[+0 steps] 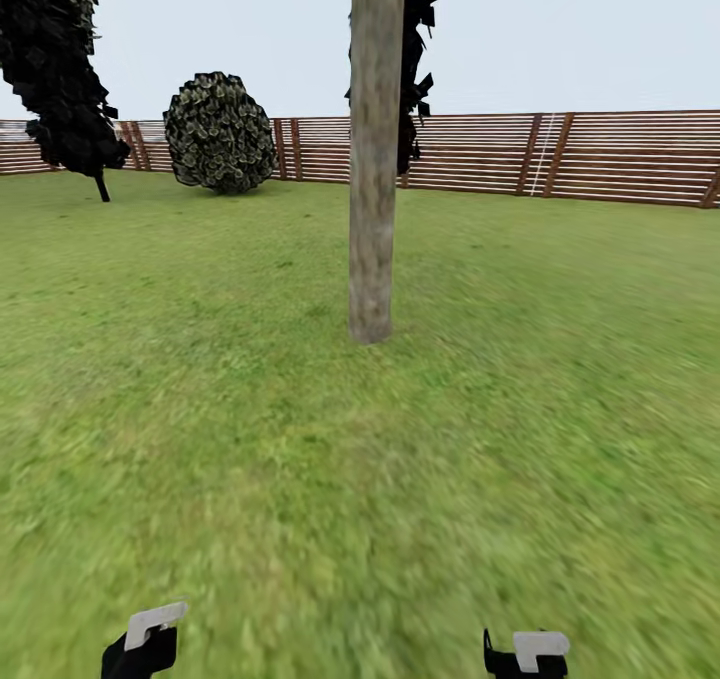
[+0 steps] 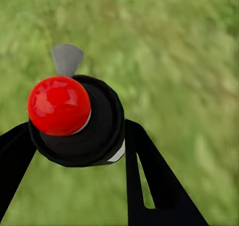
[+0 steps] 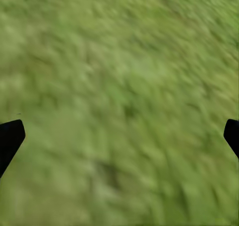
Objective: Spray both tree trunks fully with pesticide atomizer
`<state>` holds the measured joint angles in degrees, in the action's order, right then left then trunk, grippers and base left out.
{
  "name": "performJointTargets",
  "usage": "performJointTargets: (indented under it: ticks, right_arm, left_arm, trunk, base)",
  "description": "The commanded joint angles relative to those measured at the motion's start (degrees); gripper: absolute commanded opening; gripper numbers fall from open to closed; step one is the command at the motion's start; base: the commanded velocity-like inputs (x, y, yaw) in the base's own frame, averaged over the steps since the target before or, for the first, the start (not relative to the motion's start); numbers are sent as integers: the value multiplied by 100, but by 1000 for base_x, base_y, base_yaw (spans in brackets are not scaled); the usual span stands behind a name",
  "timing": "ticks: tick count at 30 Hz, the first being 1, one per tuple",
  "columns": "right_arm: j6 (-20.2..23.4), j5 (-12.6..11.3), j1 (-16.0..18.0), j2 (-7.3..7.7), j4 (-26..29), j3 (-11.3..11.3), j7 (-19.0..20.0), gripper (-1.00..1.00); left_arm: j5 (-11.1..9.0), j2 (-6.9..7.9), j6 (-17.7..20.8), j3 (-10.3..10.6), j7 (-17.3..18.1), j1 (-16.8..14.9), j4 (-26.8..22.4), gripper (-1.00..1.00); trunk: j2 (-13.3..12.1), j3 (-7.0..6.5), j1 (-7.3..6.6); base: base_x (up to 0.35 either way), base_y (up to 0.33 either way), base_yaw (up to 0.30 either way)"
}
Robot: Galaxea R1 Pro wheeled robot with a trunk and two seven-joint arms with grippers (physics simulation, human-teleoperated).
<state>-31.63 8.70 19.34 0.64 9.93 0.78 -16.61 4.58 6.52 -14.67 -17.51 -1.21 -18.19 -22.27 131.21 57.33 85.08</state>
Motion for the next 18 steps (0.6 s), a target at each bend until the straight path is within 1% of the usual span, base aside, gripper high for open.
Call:
performJointTargets:
  ticks: [1,7,11,18]
  right_arm:
    - [7,0,0,-2,-1,1,0,100]
    - [8,-6,0,-9,0,8,0,100]
    - [8,-8,0,-11,7,8,0,100]
    - [8,-9,0,-11,24,-6,-12,100]
  left_arm:
    - [7,-1,6,2,-1,0,6,-100]
    - [14,0,2,1,4,54,-1,-100]
    - [15,-19,7,26,-1,61,2,-100]
    - [8,-10,0,7,11,62,3,-100]
  trunk:
    - [0,0,0]
    - [0,0,0]
    - [0,0,0]
    - [0,0,0]
  base:
    - [340,0,0]
    - [340,0,0]
    - [340,0,0]
    - [340,0,0]
